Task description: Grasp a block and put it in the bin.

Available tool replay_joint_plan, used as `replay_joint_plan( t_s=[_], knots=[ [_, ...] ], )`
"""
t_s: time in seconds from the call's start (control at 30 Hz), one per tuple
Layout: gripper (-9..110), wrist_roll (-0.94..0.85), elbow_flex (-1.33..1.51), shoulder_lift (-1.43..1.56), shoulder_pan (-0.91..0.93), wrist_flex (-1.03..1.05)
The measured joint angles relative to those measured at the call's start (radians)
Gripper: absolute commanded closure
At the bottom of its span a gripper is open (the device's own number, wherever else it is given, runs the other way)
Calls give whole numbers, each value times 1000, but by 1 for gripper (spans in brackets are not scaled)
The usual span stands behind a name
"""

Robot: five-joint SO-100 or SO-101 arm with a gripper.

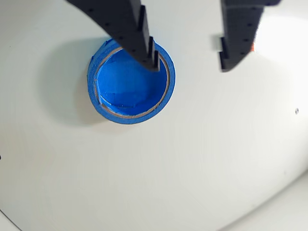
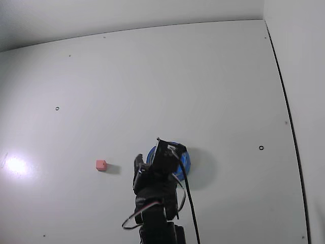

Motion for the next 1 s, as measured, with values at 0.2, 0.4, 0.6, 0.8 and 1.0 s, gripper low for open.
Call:
replay_joint_plan(
  t_s=[0.2, 0.4, 0.6, 0.8, 1.0],
  knots=[
    [74, -5, -112, -279, -147, 0],
    [74, 5, -295, -523, -313, 0],
    [74, 86, -449, -727, -417, 0],
    [74, 121, -541, -887, -477, 0],
    [74, 121, -577, -1031, -528, 0]
  ],
)
